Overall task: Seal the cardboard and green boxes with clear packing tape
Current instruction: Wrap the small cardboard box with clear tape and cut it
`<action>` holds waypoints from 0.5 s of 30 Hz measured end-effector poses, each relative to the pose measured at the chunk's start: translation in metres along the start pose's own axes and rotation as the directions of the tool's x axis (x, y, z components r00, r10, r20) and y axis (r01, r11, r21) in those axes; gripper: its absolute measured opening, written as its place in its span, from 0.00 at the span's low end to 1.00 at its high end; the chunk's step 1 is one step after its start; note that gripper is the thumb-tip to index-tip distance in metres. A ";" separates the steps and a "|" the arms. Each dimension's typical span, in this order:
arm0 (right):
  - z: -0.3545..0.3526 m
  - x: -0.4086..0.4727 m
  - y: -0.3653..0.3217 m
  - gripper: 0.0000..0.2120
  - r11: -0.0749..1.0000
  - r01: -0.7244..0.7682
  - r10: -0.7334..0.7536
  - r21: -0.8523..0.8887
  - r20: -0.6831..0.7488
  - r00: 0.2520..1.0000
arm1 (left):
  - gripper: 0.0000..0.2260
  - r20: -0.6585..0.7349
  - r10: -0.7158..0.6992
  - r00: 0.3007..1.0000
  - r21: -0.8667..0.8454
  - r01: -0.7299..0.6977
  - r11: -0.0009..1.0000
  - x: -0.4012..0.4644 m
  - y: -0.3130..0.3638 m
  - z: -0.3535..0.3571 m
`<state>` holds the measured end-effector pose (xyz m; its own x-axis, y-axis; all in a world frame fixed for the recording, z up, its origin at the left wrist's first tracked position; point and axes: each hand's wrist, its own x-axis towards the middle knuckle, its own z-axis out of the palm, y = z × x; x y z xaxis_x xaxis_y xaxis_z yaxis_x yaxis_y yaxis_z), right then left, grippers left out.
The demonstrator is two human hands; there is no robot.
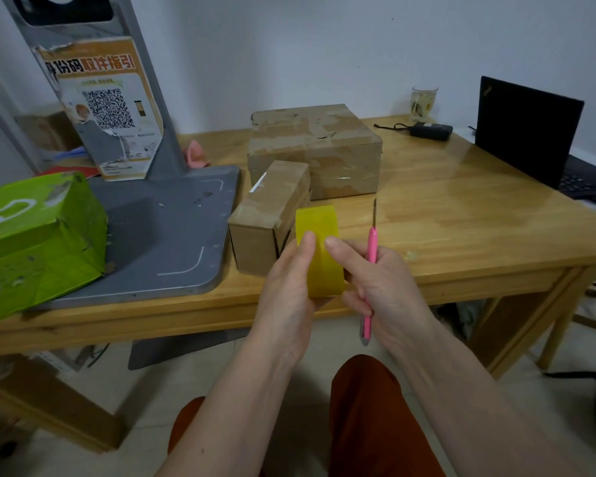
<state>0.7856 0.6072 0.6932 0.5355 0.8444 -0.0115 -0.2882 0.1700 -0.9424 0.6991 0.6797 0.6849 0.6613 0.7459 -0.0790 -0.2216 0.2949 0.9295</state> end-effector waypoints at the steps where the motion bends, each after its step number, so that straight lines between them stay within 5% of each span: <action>1: 0.001 -0.001 -0.001 0.08 1.000 0.017 -0.017 0.013 0.004 1.000 | 0.15 -0.004 0.012 1.000 0.017 -0.012 1.000 -0.001 -0.001 0.001; 5: 0.003 -0.001 -0.001 0.05 0.998 0.062 -0.061 -0.005 0.034 0.998 | 0.16 -0.018 0.048 0.999 0.019 -0.047 0.999 -0.002 0.000 0.003; 11: 0.007 -0.006 -0.009 0.14 0.999 0.037 -0.040 0.028 0.136 0.990 | 0.18 -0.046 0.130 0.991 0.018 -0.129 0.991 -0.004 0.003 0.000; 15: 0.010 -0.004 -0.010 0.07 0.997 0.077 -0.077 0.002 0.090 0.993 | 0.19 -0.055 0.213 0.976 0.076 -0.208 0.975 -0.005 0.006 0.003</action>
<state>0.7782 0.6069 0.7059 0.4829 0.8709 0.0909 -0.2481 0.2357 -0.9396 0.6969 0.6759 0.6919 0.5586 0.8233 0.1007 -0.2991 0.0868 0.9503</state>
